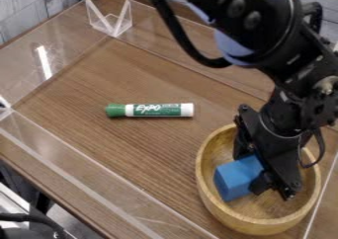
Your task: Remove the blue block from inside the brown bowl and put it on the table
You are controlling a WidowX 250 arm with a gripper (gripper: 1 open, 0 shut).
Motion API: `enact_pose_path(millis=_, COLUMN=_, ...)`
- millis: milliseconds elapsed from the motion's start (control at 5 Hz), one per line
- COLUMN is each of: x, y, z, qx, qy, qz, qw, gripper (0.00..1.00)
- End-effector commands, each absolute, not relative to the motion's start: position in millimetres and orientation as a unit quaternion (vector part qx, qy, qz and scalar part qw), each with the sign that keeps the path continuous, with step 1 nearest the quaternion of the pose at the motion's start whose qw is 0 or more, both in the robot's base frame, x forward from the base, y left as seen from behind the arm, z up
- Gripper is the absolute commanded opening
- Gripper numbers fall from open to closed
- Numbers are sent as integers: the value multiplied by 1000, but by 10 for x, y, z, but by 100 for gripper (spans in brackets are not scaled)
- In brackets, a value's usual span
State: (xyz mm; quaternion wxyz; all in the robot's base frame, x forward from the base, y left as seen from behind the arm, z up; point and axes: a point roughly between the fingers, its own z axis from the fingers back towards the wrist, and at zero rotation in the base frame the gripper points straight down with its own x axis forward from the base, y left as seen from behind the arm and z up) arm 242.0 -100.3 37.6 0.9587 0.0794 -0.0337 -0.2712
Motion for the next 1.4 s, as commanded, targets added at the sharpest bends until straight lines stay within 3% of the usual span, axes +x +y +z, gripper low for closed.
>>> enact_pose_path(millis=0, x=2517, y=-975, z=433, qx=79, qy=-50, qz=-258, qw=962, gripper=0)
enact_pose_path(millis=800, x=2526, y=-952, z=430, qx=78, qy=-51, qz=-246, qw=965, gripper=0)
enact_pose_path(millis=1200, x=2519, y=-918, z=604, qx=84, qy=-38, qz=-236, qw=967, gripper=0)
